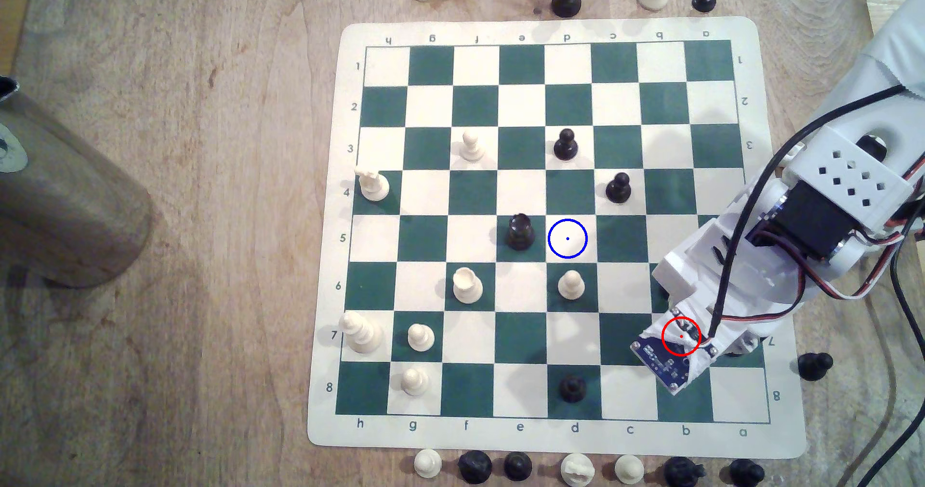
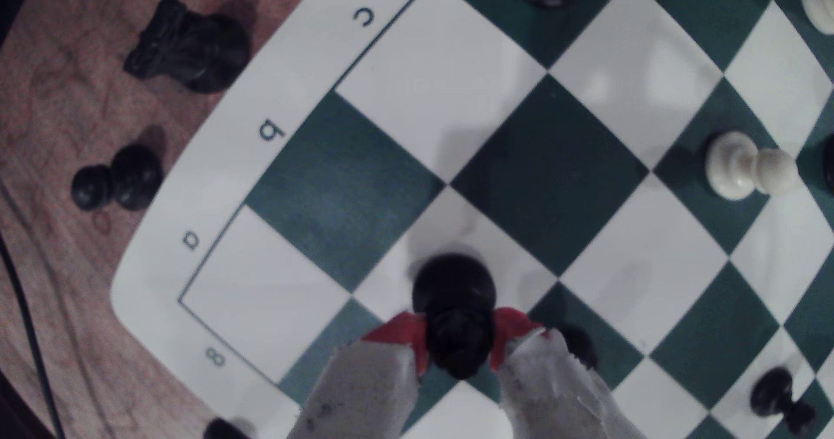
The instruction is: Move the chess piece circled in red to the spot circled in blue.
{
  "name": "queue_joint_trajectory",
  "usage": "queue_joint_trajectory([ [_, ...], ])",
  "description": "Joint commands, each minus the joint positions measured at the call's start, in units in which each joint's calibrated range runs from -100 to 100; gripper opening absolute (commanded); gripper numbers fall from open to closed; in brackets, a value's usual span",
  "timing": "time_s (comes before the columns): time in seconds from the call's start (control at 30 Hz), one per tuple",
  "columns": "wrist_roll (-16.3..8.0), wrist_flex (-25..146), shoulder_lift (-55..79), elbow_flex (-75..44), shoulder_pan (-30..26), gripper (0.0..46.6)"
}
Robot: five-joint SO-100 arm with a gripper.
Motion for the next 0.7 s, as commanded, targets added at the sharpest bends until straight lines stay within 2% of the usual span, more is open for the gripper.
queue_joint_trajectory([
  [0.0, -0.63, 8.02, -4.85, -13.99, 3.95, 0.3],
  [0.2, -1.07, 12.52, -8.59, -19.25, 2.0, 0.3],
  [0.3, -1.12, 12.6, -8.67, -20.61, 2.93, 0.3],
  [0.47, -0.93, 12.11, -8.33, -22.7, 6.61, 0.3],
  [0.67, -0.39, 9.33, -4.34, -23.78, 13.65, 0.3],
])
